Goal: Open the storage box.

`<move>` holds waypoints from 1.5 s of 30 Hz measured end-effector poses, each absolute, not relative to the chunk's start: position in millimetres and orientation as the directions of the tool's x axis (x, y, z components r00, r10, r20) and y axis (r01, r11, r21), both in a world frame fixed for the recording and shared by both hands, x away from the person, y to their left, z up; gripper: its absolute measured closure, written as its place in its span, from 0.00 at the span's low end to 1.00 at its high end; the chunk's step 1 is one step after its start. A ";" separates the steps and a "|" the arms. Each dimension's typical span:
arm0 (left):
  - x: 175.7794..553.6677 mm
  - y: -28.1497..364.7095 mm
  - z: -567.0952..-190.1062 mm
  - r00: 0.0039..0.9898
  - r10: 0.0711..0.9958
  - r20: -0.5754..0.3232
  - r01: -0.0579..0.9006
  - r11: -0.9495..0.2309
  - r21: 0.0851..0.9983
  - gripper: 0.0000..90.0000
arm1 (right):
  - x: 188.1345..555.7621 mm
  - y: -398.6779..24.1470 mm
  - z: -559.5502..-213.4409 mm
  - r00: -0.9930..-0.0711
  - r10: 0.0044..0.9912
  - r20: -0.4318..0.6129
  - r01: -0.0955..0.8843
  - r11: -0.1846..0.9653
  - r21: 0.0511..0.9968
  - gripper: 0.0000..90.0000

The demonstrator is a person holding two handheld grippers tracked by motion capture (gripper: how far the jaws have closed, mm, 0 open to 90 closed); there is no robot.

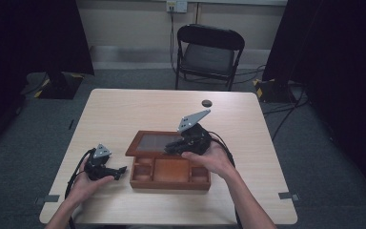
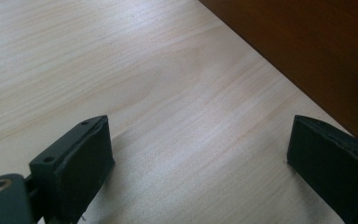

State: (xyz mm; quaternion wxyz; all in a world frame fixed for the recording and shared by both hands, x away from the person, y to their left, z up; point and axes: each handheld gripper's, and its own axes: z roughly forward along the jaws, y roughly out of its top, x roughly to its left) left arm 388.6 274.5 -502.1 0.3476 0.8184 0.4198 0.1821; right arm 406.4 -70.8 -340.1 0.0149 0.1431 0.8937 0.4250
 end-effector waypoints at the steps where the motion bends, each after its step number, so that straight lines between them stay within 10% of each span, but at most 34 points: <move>1: 388.6 274.5 -502.1 0.581 0.814 0.006 0.561 -0.406 0.722 0.07 | 406.9 -71.0 -339.9 -0.959 0.268 0.094 0.242 0.597 0.765 0.92; 45: 388.7 274.5 -502.1 0.581 0.814 0.006 0.561 -0.406 0.722 0.07 | 429.8 -70.0 -314.9 -0.958 0.267 0.103 0.249 0.603 0.758 0.93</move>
